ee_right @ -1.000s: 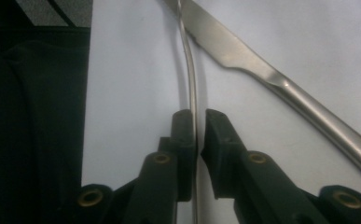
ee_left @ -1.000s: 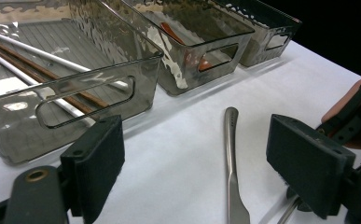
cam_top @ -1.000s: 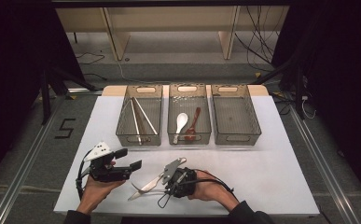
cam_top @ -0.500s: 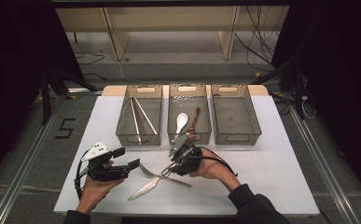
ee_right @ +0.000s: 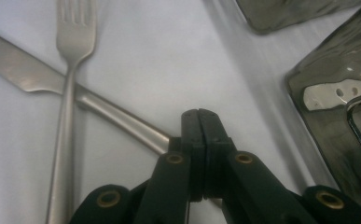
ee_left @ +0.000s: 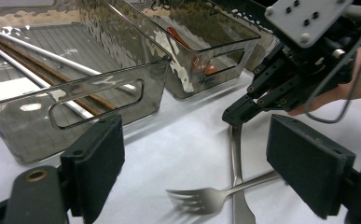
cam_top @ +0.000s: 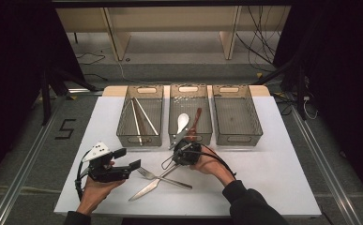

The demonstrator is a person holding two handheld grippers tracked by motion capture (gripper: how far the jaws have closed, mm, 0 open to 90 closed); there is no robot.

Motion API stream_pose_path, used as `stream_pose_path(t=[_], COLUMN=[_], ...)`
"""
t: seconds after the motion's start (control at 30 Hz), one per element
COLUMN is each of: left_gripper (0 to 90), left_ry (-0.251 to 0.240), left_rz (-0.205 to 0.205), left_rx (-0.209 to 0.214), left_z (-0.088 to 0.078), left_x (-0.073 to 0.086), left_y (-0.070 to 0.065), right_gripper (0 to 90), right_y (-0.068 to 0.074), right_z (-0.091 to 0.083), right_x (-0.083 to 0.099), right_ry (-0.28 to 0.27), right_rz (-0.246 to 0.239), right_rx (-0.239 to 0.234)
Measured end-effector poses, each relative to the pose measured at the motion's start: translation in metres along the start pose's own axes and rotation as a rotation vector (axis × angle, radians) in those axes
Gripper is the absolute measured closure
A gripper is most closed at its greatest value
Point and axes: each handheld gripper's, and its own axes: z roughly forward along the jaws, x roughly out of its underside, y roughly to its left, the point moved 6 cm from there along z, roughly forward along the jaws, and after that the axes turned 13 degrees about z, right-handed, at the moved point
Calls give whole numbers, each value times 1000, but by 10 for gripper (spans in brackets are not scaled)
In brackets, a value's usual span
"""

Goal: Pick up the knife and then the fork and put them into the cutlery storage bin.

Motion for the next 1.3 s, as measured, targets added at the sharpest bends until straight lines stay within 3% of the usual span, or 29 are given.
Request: stream_pose_path(t=[0.2,0.33,0.57,0.7,0.77,0.97,1.07,1.17,1.3], left_gripper=[189,189,188,189,189,189,189,189,188], left_ry=[0,6,5,7,5,5,7,13,14], left_rz=[-3,1,-1,3,0,-1,-1,4,7], left_rx=[1,3,3,3,3,0,-1,1,2], left_z=[0,1,2,1,1,0,0,1,2], left_x=[0,1,1,1,1,1,1,1,0], left_y=[0,0,-1,0,-1,0,0,-1,-2], right_gripper=[900,900,900,900,900,900,900,900,900], right_y=[-4,-5,-10,-11,-10,-1,5,12,20], right_z=[4,1,7,6,5,-6,-16,-24,-26], right_x=[1,2,2,4,5,19,30,39,45], right_ry=[6,23,30,46,61,98,79,82,80], right_rz=[27,5,35,17,31,16,21,41,-2], right_rx=[1,8,15,9,3,11,16,-24,-5])
